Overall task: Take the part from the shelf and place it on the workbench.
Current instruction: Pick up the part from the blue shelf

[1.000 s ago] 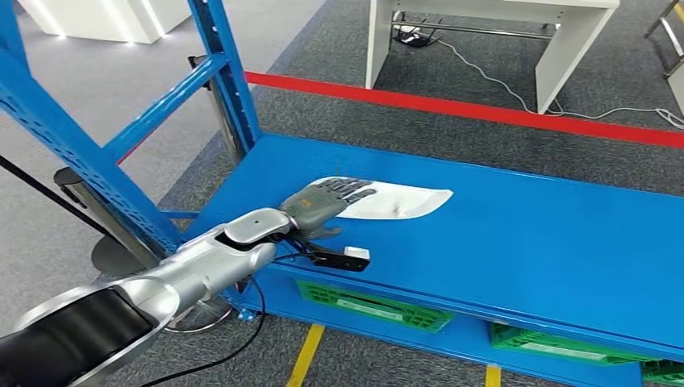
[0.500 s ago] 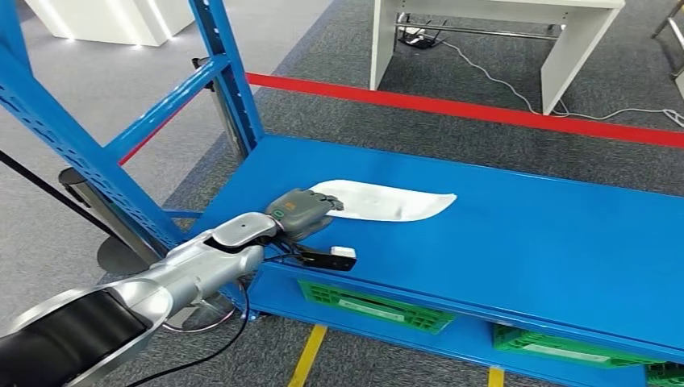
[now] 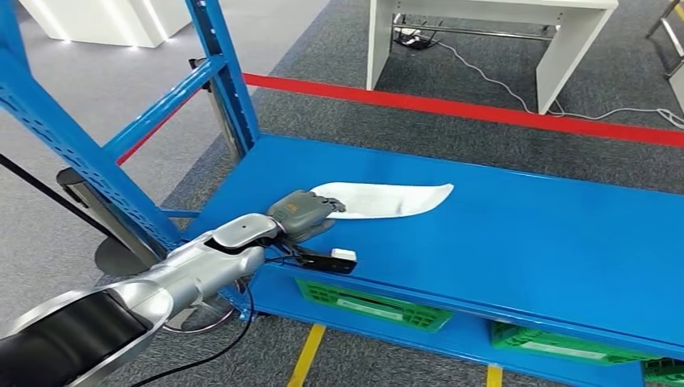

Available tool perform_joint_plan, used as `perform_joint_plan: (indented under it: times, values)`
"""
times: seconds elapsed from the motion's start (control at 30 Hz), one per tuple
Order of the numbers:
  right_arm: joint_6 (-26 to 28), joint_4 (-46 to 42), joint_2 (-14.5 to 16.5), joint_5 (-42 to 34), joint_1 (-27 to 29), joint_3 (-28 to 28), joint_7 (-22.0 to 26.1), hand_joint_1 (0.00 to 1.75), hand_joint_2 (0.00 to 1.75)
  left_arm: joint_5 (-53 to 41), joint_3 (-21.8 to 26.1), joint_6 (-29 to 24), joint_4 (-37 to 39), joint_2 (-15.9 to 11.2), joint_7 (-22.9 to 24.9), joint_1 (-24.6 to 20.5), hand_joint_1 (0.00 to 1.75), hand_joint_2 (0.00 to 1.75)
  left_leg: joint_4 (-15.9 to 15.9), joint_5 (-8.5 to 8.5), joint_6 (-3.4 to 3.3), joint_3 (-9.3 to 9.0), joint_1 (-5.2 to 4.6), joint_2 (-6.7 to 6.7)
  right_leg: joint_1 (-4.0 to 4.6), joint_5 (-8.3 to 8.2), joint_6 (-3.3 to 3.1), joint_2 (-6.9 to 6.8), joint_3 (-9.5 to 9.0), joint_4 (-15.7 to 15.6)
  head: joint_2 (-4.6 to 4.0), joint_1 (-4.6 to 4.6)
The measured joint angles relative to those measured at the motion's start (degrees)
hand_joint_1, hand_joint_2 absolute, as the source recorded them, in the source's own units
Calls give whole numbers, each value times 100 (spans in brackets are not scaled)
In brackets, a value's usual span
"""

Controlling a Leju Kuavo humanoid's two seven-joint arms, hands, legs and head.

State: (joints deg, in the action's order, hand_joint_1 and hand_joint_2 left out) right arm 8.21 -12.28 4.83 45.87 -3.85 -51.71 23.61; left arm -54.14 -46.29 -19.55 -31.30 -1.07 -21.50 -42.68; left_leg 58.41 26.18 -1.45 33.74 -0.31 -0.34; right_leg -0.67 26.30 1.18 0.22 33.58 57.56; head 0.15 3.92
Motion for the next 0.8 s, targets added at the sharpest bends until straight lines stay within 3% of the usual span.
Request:
perform_joint_plan:
  times: [0.1, 0.2, 0.23, 0.27, 0.3, 0.37, 0.43, 0.53, 0.6, 0.7, 0.73, 0.77, 0.8]
  values:
    - [0, -1, -11, 1, 4, -2, 1, 0, 0, 0, 0, -2, 0, 11, -1, -12, 175, 175, -80, -56, -70, -35, 47, 11, -1, 171, 85, -3, 114, 208, 0, -15]
    - [-3, -1, -15, 5, 9, -5, 0, 0, 0, -2, -1, -1, 1, 18, -1, -4, 175, 175, -96, -69, -101, -31, 56, 18, -19, 675, 142, -10, 611, 1263, 0, -35]
    - [-3, -1, -16, 7, 12, -8, 0, 0, 0, -4, -2, 2, 2, 20, -1, 5, 175, 175, -94, -68, -101, -30, 55, 18, -23, 748, 157, -10, 740, 1534, 0, -35]
    - [-1, -1, -17, 8, 15, -13, 0, 0, 0, -6, -2, 7, 3, 20, -1, 11, 175, 175, -92, -67, -101, -31, 55, 17, -27, 709, 167, -11, 769, 1591, 0, -37]
    - [1, -1, -19, 10, 17, -18, 1, 0, 0, -8, -2, 11, 4, 20, -1, 14, 175, 175, -89, -64, -96, -37, 58, 14, -33, 562, 173, -12, 683, 1415, 0, -37]
    - [2, -1, -30, 12, 11, -22, 1, 0, 0, -9, -1, 21, 4, 21, -1, 8, 175, 175, -71, -45, -66, -48, 60, 7, -46, 191, 175, -18, 289, 642, 0, -37]
    - [-1, -1, -37, 15, 0, -22, 4, 0, 0, -8, 3, 32, 4, 18, -1, -5, 175, 175, -28, -25, -9, -31, 40, -4, -45, 49, 138, -15, -9, 90, 0, -36]
    - [-4, -1, -36, 26, 8, -23, 1, 0, 0, 27, 11, 139, 4, 15, -26, -18, 175, 175, -15, -24, 67, -16, 28, -10, -35, 59, 36, -13, -73, -2, 0, -38]
    - [-6, -1, -36, 55, 8, -28, 0, 0, 0, 147, 34, 354, 4, 7, -116, -46, 175, 175, 166, 119, 120, 47, 39, -5, -52, 42, -36, -22, -90, -22, 0, -26]
    - [-14, -2, -37, 103, 0, -58, -4, 0, 0, 478, 116, 645, -2, -4, -321, -78, 175, 175, 1214, 649, 184, 493, 61, 4, -58, 38, -91, -33, -101, -32, 0, -9]
    - [-18, -1, -37, 113, 0, -69, -7, 0, 0, 580, 150, 691, -17, -2, -371, -75, 175, 175, 1536, 756, 192, 640, 66, 4, -57, 39, -92, -33, -102, -31, 0, -10]
    - [-21, -1, -37, 124, 4, -77, -9, 0, 0, 658, 180, 723, -49, 7, -400, -73, 175, 175, 1678, 753, 192, 708, 67, 5, -56, 40, -92, -32, -105, -29, 0, -9]
    - [-23, -1, -37, 136, 8, -80, -10, 0, 0, 718, 207, 739, -102, 19, -405, -78, 175, 175, 1577, 629, 183, 666, 68, 5, -56, 41, -90, -32, -111, -28, 0, -8]
